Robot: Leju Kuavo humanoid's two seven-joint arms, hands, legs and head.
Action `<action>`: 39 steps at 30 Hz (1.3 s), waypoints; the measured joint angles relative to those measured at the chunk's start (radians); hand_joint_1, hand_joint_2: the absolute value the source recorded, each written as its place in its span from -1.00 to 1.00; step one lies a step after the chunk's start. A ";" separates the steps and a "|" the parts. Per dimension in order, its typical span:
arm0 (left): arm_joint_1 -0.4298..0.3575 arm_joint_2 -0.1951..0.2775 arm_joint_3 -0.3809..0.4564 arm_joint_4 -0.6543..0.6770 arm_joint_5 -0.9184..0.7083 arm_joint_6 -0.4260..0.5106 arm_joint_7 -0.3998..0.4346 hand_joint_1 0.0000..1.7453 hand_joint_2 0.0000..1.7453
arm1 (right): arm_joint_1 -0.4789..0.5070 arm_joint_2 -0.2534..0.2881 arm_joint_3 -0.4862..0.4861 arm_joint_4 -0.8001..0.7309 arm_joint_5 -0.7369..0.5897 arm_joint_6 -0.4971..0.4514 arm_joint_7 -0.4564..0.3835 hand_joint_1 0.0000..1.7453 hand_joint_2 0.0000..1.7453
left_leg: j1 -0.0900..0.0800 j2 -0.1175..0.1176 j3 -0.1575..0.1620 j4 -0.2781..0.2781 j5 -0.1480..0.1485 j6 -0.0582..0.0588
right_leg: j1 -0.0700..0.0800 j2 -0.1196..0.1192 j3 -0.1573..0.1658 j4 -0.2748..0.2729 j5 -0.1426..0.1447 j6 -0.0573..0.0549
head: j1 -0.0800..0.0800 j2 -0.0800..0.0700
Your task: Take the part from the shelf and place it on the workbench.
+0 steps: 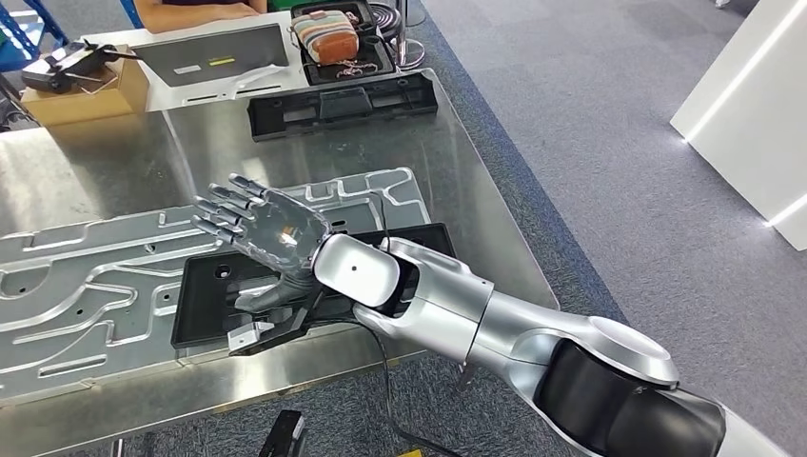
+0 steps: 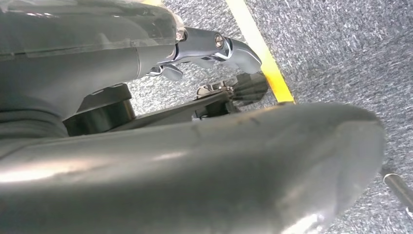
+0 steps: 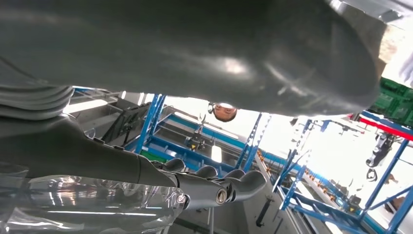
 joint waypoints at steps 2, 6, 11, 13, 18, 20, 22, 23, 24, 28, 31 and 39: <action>-0.001 0.000 0.000 0.000 0.003 -0.001 0.000 -1.00 -1.00 | 0.002 -0.006 0.001 0.002 0.000 0.000 0.001 -1.00 -1.00 | 0.002 0.000 -0.009 0.002 0.005 -0.003 | -0.015 0.000 -0.040 0.108 -0.054 0.012 | 0.000 0.000; -0.002 0.000 0.000 0.000 0.010 -0.001 -0.002 -1.00 -1.00 | 0.002 -0.012 0.004 0.006 0.002 -0.001 0.004 -1.00 -1.00 | 0.014 -0.001 -0.035 0.016 0.019 -0.024 | -0.044 -0.001 0.049 -0.024 0.018 0.037 | 0.000 0.000; -0.001 0.000 0.000 -0.004 0.017 0.000 -0.009 -1.00 -1.00 | 0.000 -0.013 0.006 0.007 0.005 -0.003 0.009 -1.00 -1.00 | 0.023 -0.006 -0.051 0.007 0.057 -0.068 | -0.033 0.010 0.071 -0.113 0.076 0.004 | 0.000 0.000; 0.004 0.001 0.000 -0.004 0.021 0.000 -0.009 -1.00 -1.00 | 0.001 -0.011 0.007 0.009 0.006 -0.004 0.009 -1.00 -1.00 | 0.028 -0.005 -0.068 0.024 0.022 -0.079 | -0.031 0.006 0.049 -0.116 0.101 -0.016 | 0.000 0.000; 0.006 0.003 0.000 -0.004 0.026 0.004 -0.010 -1.00 -1.00 | 0.004 -0.009 0.008 0.014 0.007 -0.005 0.009 -1.00 -1.00 | 0.025 -0.003 -0.113 0.320 -0.201 -0.076 | -0.017 -0.001 -0.024 -0.116 0.160 -0.036 | 0.000 0.000; 0.006 0.003 0.000 -0.004 0.027 0.006 -0.010 -1.00 -1.00 | 0.006 -0.009 0.008 0.016 0.007 -0.006 0.009 -1.00 -1.00 | 0.020 -0.003 -0.051 0.311 -0.173 -0.068 | -0.011 -0.002 -0.050 -0.114 0.180 -0.036 | 0.000 0.000; 0.004 0.004 0.001 -0.004 0.028 0.008 -0.010 -1.00 -1.00 | 0.007 -0.009 0.008 0.017 0.007 -0.007 0.009 -1.00 -1.00 | 0.011 -0.004 0.068 0.179 -0.157 -0.053 | -0.006 -0.001 -0.067 -0.112 0.196 -0.033 | 0.000 0.000; 0.003 0.004 0.001 -0.004 0.029 0.008 -0.011 -1.00 -1.00 | 0.006 -0.008 0.007 0.017 0.006 -0.007 0.010 -1.00 -1.00 | 0.007 -0.004 0.119 0.110 -0.166 -0.047 | -0.006 -0.002 -0.071 -0.112 0.204 -0.029 | 0.000 0.000; 0.001 0.004 0.001 -0.004 0.030 0.009 -0.011 -1.00 -1.00 | 0.006 -0.008 0.007 0.018 0.006 -0.008 0.010 -1.00 -1.00 | 0.002 -0.004 0.150 0.062 -0.178 -0.040 | -0.006 -0.002 -0.073 -0.113 0.212 -0.025 | 0.000 0.000; 0.001 0.002 0.001 -0.005 0.032 0.010 -0.011 -1.00 -1.00 | 0.005 -0.005 0.007 0.020 0.004 -0.013 0.010 -1.00 -1.00 | -0.001 0.000 0.152 0.014 -0.155 -0.018 | -0.011 0.000 -0.082 -0.112 0.217 0.000 | 0.000 0.000; 0.000 0.000 0.001 -0.005 0.035 0.010 -0.010 -1.00 -1.00 | 0.005 -0.006 0.007 0.024 0.001 -0.017 0.010 -1.00 -1.00 | 0.002 0.004 0.119 0.003 -0.114 -0.004 | -0.015 0.002 -0.123 0.022 0.081 0.015 | 0.000 0.000; 0.001 -0.001 0.001 -0.005 0.033 0.009 -0.008 -1.00 -1.00 | 0.013 -0.013 0.005 0.031 -0.002 -0.041 0.013 -1.00 -1.00 | 0.000 0.006 0.011 0.033 -0.042 -0.024 | -0.026 0.003 0.071 -0.090 0.083 0.016 | 0.000 0.000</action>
